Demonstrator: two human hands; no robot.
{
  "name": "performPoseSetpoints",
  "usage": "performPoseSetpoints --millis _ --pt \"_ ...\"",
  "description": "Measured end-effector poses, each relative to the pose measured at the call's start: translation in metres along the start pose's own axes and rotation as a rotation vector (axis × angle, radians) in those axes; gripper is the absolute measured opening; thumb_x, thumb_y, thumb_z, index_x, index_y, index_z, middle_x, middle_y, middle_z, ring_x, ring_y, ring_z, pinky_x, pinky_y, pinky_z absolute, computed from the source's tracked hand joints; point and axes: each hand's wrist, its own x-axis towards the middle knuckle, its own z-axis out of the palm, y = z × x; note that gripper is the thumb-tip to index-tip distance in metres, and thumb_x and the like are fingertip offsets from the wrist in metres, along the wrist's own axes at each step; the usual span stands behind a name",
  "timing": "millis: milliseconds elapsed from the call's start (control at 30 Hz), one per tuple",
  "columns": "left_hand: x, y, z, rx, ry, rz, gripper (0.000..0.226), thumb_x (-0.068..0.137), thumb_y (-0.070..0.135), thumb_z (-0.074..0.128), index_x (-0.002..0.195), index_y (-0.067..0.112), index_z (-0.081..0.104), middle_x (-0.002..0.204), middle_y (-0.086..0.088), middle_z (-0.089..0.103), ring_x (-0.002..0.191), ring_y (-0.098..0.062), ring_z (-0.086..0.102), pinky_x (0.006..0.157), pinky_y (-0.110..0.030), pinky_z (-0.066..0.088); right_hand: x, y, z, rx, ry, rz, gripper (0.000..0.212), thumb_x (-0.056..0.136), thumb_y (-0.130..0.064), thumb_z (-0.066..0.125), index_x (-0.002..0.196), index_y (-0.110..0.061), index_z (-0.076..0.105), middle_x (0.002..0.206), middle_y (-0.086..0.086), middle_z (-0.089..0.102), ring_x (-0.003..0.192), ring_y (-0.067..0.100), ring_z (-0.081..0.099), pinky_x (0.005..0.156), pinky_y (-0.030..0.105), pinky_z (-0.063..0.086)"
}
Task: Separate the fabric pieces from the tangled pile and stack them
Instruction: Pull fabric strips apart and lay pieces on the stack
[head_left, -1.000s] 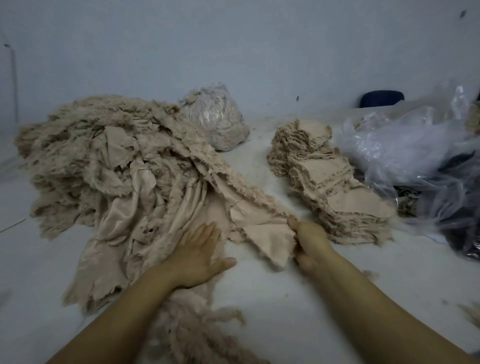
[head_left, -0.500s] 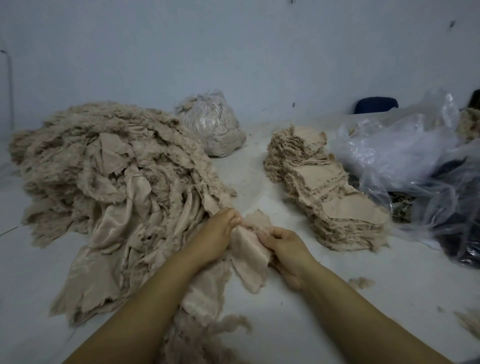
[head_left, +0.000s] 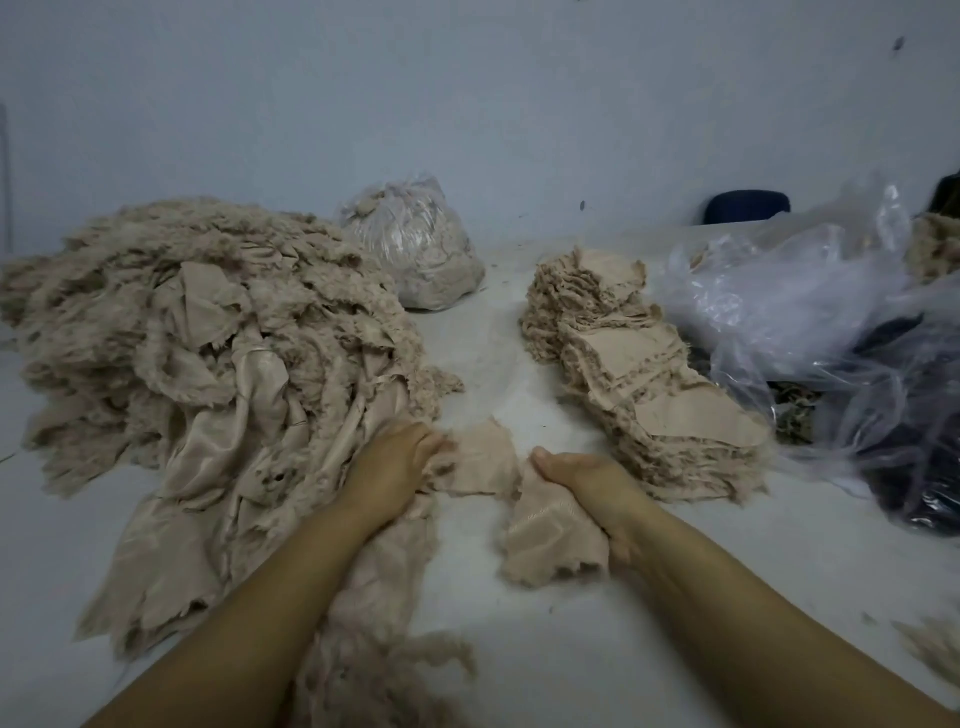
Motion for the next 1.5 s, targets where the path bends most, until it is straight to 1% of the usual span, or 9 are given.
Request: performPoseSetpoints --millis 167,267,400,533,633,733,900,1167,1500 --pt "-0.002 0.066 -0.005 -0.677 -0.236 -0.138 0.043 0.086 0.05 0.058 0.118 0.021 0.058 0.108 0.008 0.061 0.102 -0.008 0.059 0.085 -0.02 0.046 0.003 -0.003 0.005 -0.06 -0.079 -0.17 0.045 0.101 -0.043 0.04 0.09 -0.007 0.066 0.07 0.004 0.071 0.062 0.016 0.068 0.054 0.023 0.052" --pt "-0.004 0.081 -0.001 -0.787 -0.265 -0.144 0.012 0.089 0.026 0.064 0.098 0.018 0.064 0.095 0.001 0.066 0.086 -0.008 0.062 0.076 -0.017 0.049 0.003 -0.004 0.003 -0.128 -0.095 -0.218 0.047 0.089 -0.055 0.05 0.083 -0.012 0.069 0.075 0.005 0.073 0.069 0.016 0.07 0.058 0.024 0.053" --pt "-0.004 0.082 0.0 -1.017 -0.067 -0.299 0.023 0.097 0.015 0.048 0.078 0.012 0.058 0.07 -0.003 0.059 0.068 -0.016 0.053 0.062 -0.027 0.044 -0.002 0.0 -0.007 -0.071 -0.099 -0.157 0.025 0.072 -0.021 0.077 0.088 -0.006 0.064 0.078 0.01 0.068 0.066 0.018 0.064 0.059 0.026 0.052" --pt "-0.005 0.085 0.0 -1.186 -0.194 -0.51 0.049 0.09 0.055 0.045 0.089 0.01 0.063 0.084 -0.01 0.066 0.081 -0.026 0.063 0.07 -0.036 0.05 -0.002 0.002 -0.01 -0.028 0.035 -0.245 0.011 0.086 -0.01 0.067 0.076 -0.01 0.063 0.071 0.008 0.065 0.06 0.016 0.06 0.053 0.024 0.05" --pt "-0.008 0.089 0.004 -1.06 -0.289 -0.414 0.052 0.07 0.058 0.065 0.089 0.009 0.066 0.078 -0.008 0.067 0.075 -0.024 0.062 0.063 -0.029 0.049 -0.002 0.001 -0.005 -0.07 0.056 -0.274 0.003 0.084 -0.01 0.07 0.084 -0.009 0.068 0.077 0.011 0.069 0.065 0.02 0.064 0.059 0.027 0.054" --pt "-0.006 0.093 0.009 -1.108 -0.066 -0.4 0.017 0.089 0.018 0.061 0.078 0.004 0.061 0.074 -0.014 0.062 0.073 -0.025 0.054 0.064 -0.03 0.045 -0.001 0.0 -0.007 0.192 0.03 -0.163 0.018 0.08 -0.018 0.072 0.092 -0.004 0.07 0.09 0.016 0.073 0.077 0.025 0.07 0.066 0.032 0.057" --pt "-0.005 0.093 0.02 -1.068 0.084 -0.386 0.023 0.093 0.022 0.058 0.078 0.004 0.06 0.064 -0.012 0.058 0.054 -0.019 0.053 0.05 -0.025 0.043 -0.003 0.007 -0.003 0.353 0.133 -0.134 0.024 0.089 -0.017 0.064 0.106 0.001 0.064 0.095 0.017 0.072 0.076 0.025 0.07 0.062 0.034 0.056" --pt "0.005 0.097 0.035 -0.68 0.305 -0.309 0.044 0.093 0.035 0.055 0.055 0.016 0.041 0.047 0.001 0.044 0.045 -0.015 0.041 0.051 -0.029 0.033 0.006 -0.01 -0.029 -0.035 0.481 -0.559 0.025 0.09 -0.02 0.065 0.066 -0.015 0.061 0.057 -0.005 0.06 0.049 0.006 0.053 0.047 0.018 0.04" --pt "0.072 0.171 0.081 -0.541 0.169 -0.276 0.047 0.093 0.045 0.051 0.058 0.017 0.039 0.038 0.005 0.046 0.033 -0.002 0.045 0.044 -0.016 0.033 0.024 -0.079 -0.126 -0.458 0.705 -0.545 0.018 0.082 -0.03 0.073 0.081 -0.012 0.073 0.079 0.008 0.071 0.067 0.015 0.058 0.064 0.027 0.045"
